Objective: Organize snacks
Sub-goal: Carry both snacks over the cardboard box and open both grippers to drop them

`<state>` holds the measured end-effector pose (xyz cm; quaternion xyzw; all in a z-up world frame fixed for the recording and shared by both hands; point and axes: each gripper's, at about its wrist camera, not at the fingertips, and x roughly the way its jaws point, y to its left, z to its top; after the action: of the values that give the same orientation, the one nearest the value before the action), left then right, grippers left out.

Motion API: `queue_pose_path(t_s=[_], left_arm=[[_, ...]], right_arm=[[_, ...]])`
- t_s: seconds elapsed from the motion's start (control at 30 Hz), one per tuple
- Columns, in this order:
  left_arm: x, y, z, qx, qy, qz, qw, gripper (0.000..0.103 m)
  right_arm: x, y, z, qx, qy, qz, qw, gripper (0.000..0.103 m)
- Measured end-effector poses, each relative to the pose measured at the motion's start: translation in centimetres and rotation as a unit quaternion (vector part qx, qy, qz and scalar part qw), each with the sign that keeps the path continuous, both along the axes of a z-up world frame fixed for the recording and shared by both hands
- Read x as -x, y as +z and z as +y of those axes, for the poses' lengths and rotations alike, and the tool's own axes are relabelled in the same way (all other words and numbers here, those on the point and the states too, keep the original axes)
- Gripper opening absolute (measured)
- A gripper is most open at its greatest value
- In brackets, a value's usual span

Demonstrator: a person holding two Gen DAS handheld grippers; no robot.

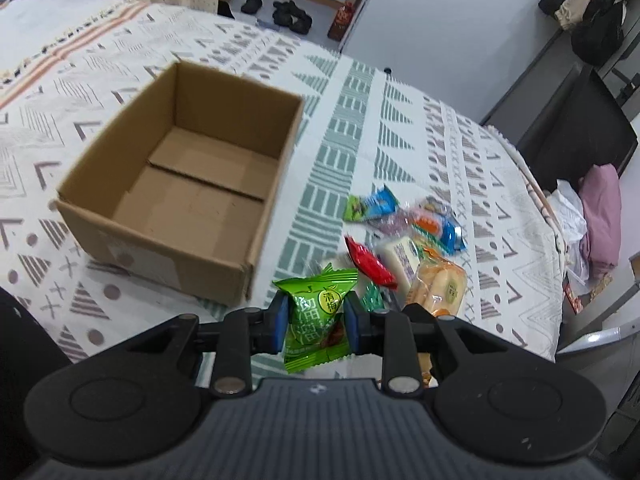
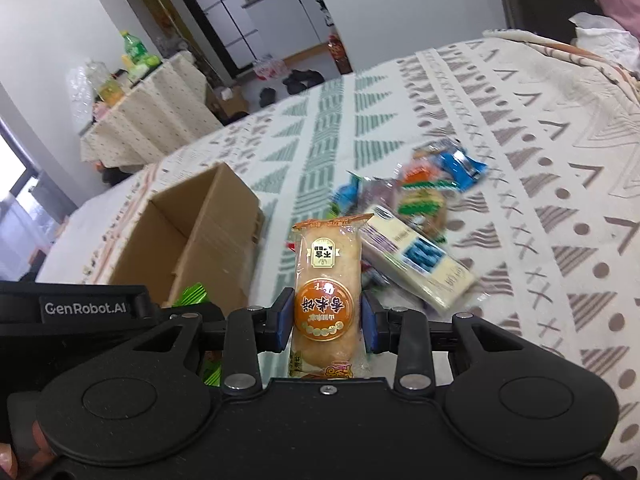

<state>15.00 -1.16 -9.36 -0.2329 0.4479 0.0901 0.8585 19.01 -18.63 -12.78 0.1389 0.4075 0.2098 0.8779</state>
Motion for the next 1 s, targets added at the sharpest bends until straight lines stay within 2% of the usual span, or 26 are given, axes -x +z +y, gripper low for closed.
queue_pose_path(t_s=[0.23,0.47,0.8,1.0], left_arm=[[0.7,2.0,2.4,-0.022,0.019,-0.026,0.9992,0.028],[0.9,3.5,5.6,-0.039,0.044,-0.035,0.9977,0.028],[0.1,4.0,10.1,-0.050,0.080,-0.037,0.9949,0.028],[-1.0,3.3,12.0,-0.047,0.090,-0.033,0.9943,0.028]], right_arm=[[-0.2,0.8,1.9,-0.026,0.019,-0.023,0.999,0.034],[-0.8,1.4,5.1,-0.044,0.048,-0.038,0.997,0.034],[-1.3,2.0,8.4,-0.062,0.069,-0.051,0.994,0.034],[-1.7,1.8,10.5,-0.070,0.086,-0.052,0.993,0.034]])
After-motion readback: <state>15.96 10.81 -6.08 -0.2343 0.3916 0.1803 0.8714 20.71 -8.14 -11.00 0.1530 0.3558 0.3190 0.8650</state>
